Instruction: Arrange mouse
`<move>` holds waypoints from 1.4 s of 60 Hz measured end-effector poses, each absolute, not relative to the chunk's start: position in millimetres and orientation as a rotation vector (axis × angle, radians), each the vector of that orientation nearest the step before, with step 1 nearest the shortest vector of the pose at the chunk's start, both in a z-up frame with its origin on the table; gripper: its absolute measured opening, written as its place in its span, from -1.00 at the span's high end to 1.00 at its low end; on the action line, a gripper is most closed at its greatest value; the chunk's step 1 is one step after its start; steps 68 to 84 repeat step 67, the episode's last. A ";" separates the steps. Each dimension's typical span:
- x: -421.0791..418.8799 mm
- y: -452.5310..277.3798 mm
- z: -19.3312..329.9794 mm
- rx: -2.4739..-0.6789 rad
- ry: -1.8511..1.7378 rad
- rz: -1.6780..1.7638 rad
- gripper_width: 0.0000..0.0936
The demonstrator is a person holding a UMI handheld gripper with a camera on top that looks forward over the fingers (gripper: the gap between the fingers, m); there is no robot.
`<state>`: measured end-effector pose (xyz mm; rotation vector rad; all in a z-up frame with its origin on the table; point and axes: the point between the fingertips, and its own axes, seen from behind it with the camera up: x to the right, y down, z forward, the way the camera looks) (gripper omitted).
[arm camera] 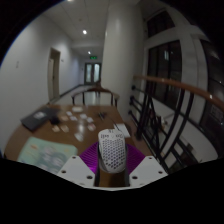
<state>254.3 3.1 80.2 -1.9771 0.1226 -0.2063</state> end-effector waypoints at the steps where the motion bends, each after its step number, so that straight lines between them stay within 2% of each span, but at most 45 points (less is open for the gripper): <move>1: 243.5 3.3 99.8 -1.955 0.113 -0.196 0.28; 7: 159.1 1.3 182.9 -1.815 0.063 -0.111 0.28; 11: 105.9 4.6 204.4 -1.783 0.051 -0.080 0.28; 14: 64.4 5.2 189.3 -1.813 0.030 -0.040 0.28; 17: 30.5 7.3 157.0 -1.871 0.007 0.014 0.29; 24: -4.5 5.4 55.4 -2.058 0.006 0.009 0.28; 30: 2.2 6.3 7.2 -2.133 0.011 -0.071 0.28; 34: 4.7 8.6 -11.0 -2.181 0.048 -0.070 0.27; 39: 7.0 9.4 -11.8 -2.159 0.002 -0.108 0.23; 49: 8.6 0.4 -10.9 -2.223 -0.102 -0.099 -0.25; 51: 8.7 -8.7 -9.3 -2.246 -0.131 -0.090 -0.40; 55: 10.2 -28.6 1.3 -2.249 -0.210 -0.063 -0.66; 56: 10.4 -33.1 4.1 -2.246 -0.229 -0.057 -0.64; 58: 11.9 -43.9 11.1 -2.239 -0.264 -0.047 -0.75; 67: 36.7 -92.0 39.6 -2.209 -0.307 0.022 -0.78; 84: 36.7 -92.0 39.6 -2.209 -0.307 0.022 -0.78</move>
